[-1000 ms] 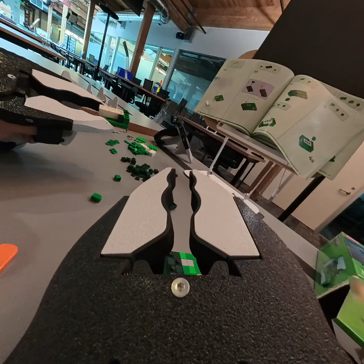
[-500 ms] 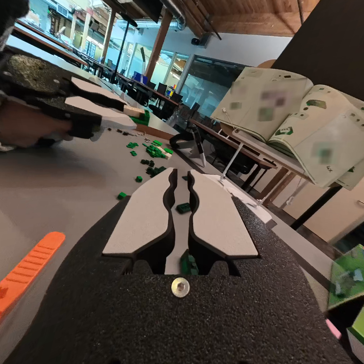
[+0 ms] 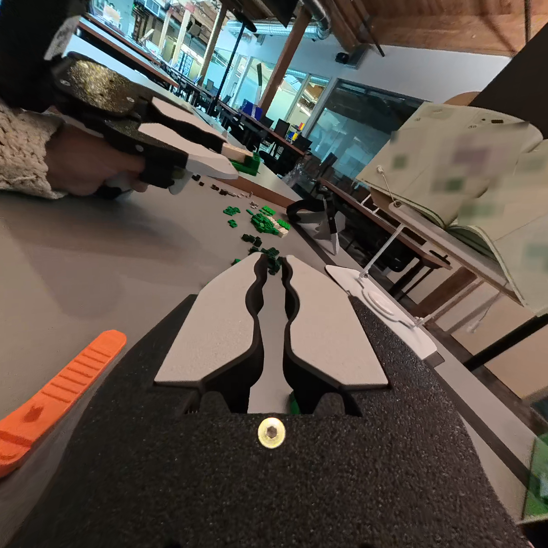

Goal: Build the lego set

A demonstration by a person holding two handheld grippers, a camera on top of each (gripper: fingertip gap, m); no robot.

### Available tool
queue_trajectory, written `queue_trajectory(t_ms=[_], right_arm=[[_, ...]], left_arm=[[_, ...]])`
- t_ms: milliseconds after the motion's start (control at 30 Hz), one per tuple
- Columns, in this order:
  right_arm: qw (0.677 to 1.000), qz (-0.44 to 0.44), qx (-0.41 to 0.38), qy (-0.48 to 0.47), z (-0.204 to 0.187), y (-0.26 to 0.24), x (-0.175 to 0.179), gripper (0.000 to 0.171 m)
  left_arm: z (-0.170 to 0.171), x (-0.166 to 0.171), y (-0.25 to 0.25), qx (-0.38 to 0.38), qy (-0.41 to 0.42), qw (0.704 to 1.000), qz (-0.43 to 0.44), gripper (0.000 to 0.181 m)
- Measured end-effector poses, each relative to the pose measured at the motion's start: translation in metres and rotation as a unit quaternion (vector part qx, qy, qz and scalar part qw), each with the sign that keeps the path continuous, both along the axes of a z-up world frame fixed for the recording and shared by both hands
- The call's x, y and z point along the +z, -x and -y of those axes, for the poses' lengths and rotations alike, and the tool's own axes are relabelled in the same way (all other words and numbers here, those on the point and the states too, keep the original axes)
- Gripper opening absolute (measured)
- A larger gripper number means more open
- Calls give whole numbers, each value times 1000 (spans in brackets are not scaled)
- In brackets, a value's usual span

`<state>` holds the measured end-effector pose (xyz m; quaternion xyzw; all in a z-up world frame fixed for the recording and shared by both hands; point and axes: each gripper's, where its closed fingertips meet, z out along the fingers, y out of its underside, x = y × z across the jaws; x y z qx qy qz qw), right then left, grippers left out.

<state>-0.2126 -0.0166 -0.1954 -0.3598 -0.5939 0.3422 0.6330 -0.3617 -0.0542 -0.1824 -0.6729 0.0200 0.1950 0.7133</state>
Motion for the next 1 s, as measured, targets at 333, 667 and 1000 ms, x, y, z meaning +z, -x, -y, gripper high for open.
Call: queue_trajectory(t_ms=[333,667,1000], right_arm=[[1000,5,-4,1,-1,1,-1,9],[989,139,39,-19,19,14,-35,13],[963,223,64,136,39,30,-45,20]], left_arm=[[-8,-8,-9,-40,33,999,5,35],[-18,-26,-18,-80,107,991,-10,35],[-14,-27,5,-18,108,993,-47,35]])
